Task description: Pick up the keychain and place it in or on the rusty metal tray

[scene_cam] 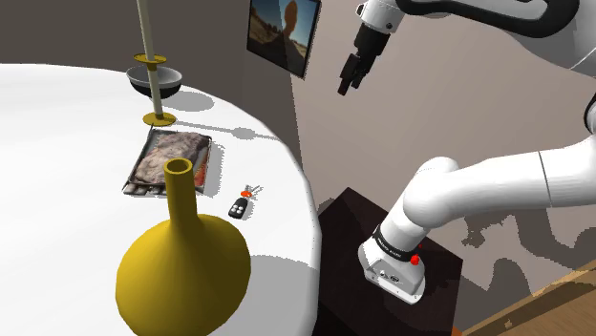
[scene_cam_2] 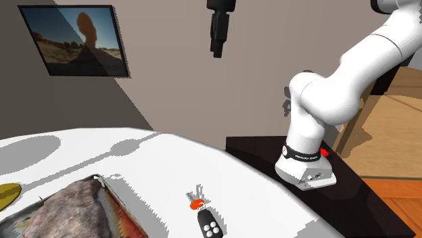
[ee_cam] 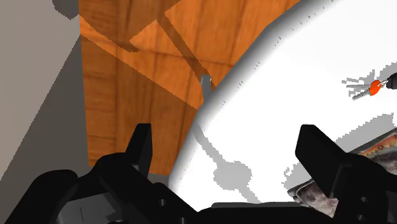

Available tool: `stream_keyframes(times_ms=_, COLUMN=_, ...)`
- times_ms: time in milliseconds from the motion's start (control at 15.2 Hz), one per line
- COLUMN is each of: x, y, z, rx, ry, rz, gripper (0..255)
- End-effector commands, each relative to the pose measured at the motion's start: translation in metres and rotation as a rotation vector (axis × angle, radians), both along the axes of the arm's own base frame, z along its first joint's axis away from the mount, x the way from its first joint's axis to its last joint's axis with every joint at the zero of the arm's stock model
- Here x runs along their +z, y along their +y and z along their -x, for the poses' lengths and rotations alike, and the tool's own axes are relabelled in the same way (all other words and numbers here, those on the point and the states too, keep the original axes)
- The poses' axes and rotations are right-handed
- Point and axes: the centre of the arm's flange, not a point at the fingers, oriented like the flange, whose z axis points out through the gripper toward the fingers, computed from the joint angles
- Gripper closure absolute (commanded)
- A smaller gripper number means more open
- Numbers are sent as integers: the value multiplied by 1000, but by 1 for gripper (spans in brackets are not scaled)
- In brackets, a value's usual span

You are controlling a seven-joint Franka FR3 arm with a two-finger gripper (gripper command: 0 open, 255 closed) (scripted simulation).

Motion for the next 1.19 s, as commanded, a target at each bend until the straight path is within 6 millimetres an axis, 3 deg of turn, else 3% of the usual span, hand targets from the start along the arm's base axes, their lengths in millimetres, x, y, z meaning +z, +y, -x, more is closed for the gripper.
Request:
stream_keyframes(times_ms=0, x=0, y=0, z=0, rx=0, ry=0, rz=0, gripper=0)
stream_keyframes(times_ms=1122, x=-113, y=192, z=-11, rx=-104, ry=47, rz=-18, gripper=0)
